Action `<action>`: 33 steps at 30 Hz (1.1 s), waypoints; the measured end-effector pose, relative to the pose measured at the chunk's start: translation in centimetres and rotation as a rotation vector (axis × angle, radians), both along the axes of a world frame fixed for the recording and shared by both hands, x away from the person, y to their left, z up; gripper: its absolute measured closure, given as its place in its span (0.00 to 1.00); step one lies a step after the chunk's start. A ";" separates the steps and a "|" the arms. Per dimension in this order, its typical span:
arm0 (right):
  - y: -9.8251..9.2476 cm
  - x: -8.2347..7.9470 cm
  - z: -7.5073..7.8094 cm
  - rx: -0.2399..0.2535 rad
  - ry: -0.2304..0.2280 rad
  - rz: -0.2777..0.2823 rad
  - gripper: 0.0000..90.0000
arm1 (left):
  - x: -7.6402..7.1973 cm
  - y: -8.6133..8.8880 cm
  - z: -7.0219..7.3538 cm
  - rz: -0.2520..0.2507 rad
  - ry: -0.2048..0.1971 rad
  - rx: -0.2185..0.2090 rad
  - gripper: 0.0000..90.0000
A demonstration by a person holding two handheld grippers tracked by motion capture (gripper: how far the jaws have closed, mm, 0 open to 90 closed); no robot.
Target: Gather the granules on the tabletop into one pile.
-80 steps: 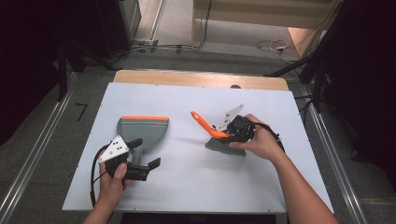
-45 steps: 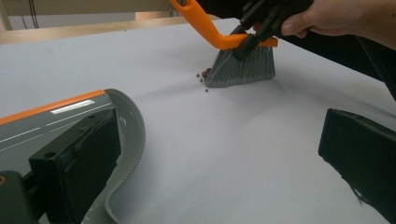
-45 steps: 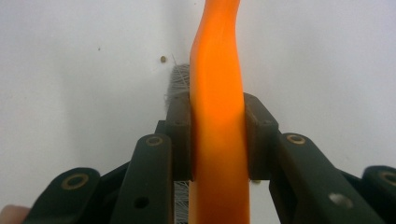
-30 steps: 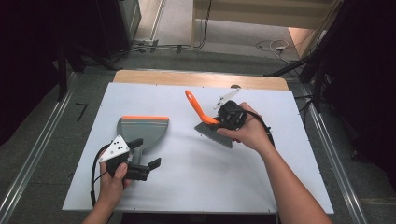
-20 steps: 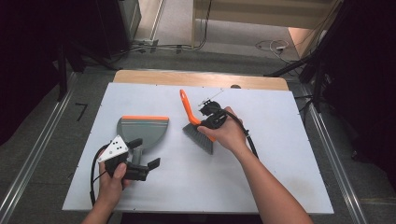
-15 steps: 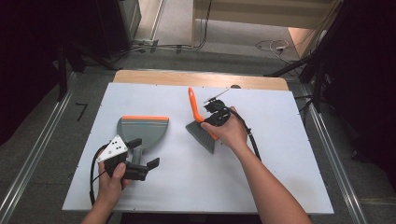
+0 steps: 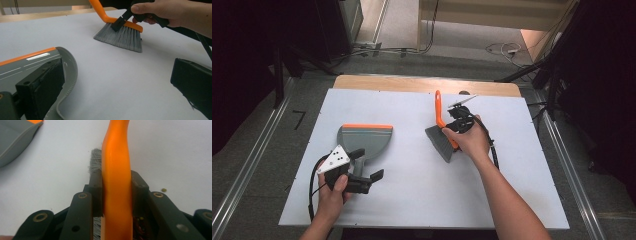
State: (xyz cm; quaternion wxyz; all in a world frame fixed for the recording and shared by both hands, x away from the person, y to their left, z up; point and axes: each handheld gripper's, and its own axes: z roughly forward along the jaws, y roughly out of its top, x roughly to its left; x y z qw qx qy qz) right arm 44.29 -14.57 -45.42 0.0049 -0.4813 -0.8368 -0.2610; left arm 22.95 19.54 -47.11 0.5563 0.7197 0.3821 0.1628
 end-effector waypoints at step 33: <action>-4.1 0.6 0.3 -0.029 -0.061 -0.001 0.75 | 0.0 0.1 0.0 0.004 -0.001 0.003 0.00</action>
